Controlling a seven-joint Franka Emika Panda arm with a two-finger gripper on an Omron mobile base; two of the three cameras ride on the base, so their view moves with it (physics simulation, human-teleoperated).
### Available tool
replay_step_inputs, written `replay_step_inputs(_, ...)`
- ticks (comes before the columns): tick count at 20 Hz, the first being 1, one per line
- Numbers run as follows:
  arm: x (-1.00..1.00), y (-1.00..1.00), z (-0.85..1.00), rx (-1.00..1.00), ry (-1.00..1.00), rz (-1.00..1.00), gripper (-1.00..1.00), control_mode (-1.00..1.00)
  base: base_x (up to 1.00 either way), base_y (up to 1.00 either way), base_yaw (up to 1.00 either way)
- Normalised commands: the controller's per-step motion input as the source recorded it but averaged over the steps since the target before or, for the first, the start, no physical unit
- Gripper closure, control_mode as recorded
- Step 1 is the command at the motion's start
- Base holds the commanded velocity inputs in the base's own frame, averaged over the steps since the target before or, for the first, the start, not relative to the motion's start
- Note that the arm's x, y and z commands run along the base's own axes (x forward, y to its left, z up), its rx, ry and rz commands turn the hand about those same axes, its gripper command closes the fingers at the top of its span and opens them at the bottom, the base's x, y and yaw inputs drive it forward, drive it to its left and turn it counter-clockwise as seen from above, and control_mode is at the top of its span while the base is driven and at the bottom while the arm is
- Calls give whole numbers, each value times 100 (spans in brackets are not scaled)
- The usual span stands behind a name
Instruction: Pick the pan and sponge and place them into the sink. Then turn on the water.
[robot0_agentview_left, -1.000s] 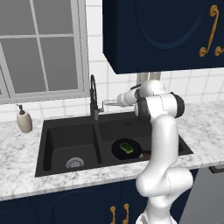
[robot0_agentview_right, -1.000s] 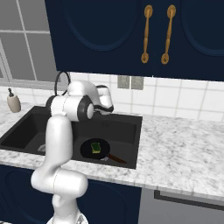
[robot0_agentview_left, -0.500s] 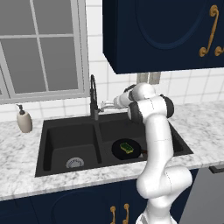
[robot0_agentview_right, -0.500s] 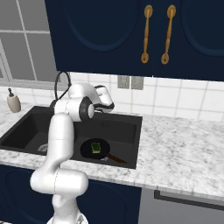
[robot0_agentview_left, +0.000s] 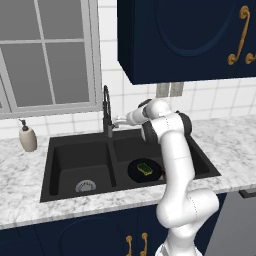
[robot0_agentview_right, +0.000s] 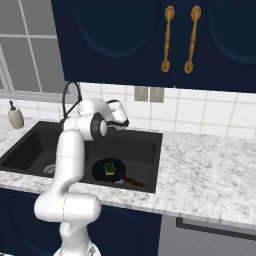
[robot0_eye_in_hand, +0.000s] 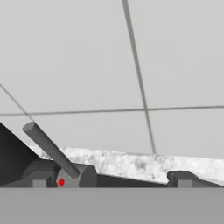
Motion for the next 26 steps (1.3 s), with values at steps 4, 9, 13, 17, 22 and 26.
replay_step_inputs(4,51,9,7,10,6,3,-100,-100,0,0,0)
replay_step_inputs(9,64,2,9,9,2,2,-100,-100,0,0,0)
replay_step_inputs(13,71,4,0,3,5,1,-100,-100,0,0,0)
replay_step_inputs(17,78,5,-1,1,4,0,-100,-100,0,0,0)
replay_step_inputs(22,81,11,-13,0,9,0,-100,-100,0,0,0)
replay_step_inputs(26,74,16,-18,0,9,0,-100,-100,0,0,0)
